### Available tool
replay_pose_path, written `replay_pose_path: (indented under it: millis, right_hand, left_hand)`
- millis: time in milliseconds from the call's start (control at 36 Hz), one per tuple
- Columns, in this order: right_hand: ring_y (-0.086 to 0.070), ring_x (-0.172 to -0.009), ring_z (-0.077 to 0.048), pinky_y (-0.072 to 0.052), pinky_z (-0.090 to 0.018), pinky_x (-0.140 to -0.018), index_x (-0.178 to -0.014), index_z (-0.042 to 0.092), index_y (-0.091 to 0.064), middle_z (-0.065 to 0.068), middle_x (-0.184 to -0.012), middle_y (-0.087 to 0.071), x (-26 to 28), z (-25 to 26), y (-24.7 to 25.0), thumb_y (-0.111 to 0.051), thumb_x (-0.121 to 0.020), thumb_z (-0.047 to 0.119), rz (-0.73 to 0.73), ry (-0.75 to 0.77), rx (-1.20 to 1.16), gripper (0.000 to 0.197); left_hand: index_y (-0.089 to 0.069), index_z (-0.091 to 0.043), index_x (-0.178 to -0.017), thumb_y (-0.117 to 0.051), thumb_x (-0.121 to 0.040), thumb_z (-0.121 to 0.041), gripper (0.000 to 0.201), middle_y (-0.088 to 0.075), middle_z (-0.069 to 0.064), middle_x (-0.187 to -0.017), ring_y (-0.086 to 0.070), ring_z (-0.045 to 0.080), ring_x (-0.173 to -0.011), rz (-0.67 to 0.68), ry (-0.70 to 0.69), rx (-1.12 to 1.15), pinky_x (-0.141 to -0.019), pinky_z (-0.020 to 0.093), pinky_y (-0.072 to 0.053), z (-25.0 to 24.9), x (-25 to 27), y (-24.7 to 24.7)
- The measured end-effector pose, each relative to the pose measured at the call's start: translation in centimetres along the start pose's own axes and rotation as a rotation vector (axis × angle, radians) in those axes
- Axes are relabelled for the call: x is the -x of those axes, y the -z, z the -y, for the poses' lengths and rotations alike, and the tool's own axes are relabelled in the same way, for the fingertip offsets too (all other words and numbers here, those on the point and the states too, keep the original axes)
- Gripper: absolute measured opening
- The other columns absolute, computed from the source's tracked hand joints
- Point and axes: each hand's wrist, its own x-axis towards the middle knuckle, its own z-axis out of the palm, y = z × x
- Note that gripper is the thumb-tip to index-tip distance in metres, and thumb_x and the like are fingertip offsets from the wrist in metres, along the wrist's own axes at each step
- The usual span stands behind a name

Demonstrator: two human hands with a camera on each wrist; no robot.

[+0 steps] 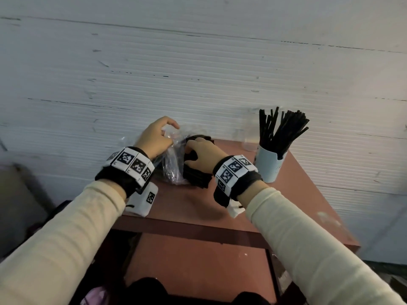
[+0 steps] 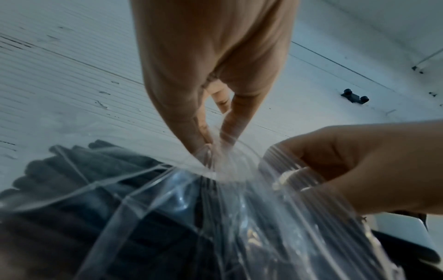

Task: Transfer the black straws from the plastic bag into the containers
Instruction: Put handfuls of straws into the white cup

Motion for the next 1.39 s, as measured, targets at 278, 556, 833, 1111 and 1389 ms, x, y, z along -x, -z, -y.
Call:
replay_pose_path:
  millis: [278, 556, 833, 1111, 1389]
  right_hand:
    - [-0.052, -0.108, -0.031, -0.045, -0.043, -0.095, -0.139, 0.027, -0.044, -0.012, -0.12, -0.05, -0.1, -0.1, 0.0, -0.056, -0.09, 0.013, 0.1, 0.098, -0.026, 0.053]
    - [-0.051, -0.101, -0.029, -0.044, -0.043, -0.09, -0.108, 0.018, -0.059, -0.01, -0.107, -0.055, -0.4, -0.4, 0.9, -0.059, -0.078, 0.004, 0.072, 0.136, -0.051, 0.033]
    - [-0.059, -0.085, -0.016, -0.049, -0.018, -0.07, -0.105, 0.02, -0.07, -0.001, -0.098, -0.065, 1.2, -2.4, 2.6, -0.063, -0.081, 0.002, -0.05, 0.081, -0.219, 0.031]
    - [-0.058, -0.073, -0.005, -0.042, -0.006, -0.063, -0.097, 0.028, -0.072, 0.006, -0.088, -0.066, 5.3, -5.0, 4.7, -0.067, -0.079, 0.006, -0.093, 0.007, -0.26, 0.029]
    - [-0.056, -0.068, 0.003, -0.043, -0.008, -0.065, -0.102, 0.026, -0.073, 0.016, -0.08, -0.062, 9.0, -6.1, 6.9, -0.067, -0.081, 0.006, -0.116, 0.021, -0.203, 0.03]
  left_hand:
    - [-0.071, -0.034, -0.087, -0.059, -0.077, 0.007, 0.044, -0.063, 0.023, -0.081, -0.049, 0.024, -0.059, 0.014, 0.031, 0.095, -0.056, 0.032, -0.04, 0.8, -0.6, 0.5]
    - [-0.071, -0.04, -0.09, -0.058, -0.076, 0.005, 0.049, -0.068, 0.027, -0.1, -0.054, 0.024, -0.064, 0.023, 0.006, 0.081, -0.06, 0.035, -0.045, 1.0, -0.6, 0.6]
    - [-0.067, -0.039, -0.1, -0.066, -0.082, -0.007, 0.037, -0.065, 0.014, -0.092, -0.059, 0.032, -0.074, 0.042, -0.04, -0.018, -0.067, 0.038, -0.052, 0.2, 0.4, 0.5]
    - [-0.051, -0.022, -0.135, -0.078, -0.075, -0.025, 0.065, -0.051, -0.004, -0.133, -0.049, 0.014, -0.121, 0.203, -0.374, -0.387, -0.098, 0.025, -0.036, -4.6, 1.1, -2.2]
    - [-0.048, -0.027, -0.091, -0.071, -0.08, -0.027, 0.026, -0.056, -0.007, -0.078, -0.06, 0.02, -0.079, 0.336, -0.442, -0.614, -0.065, 0.029, -0.044, -5.9, -0.4, -8.0]
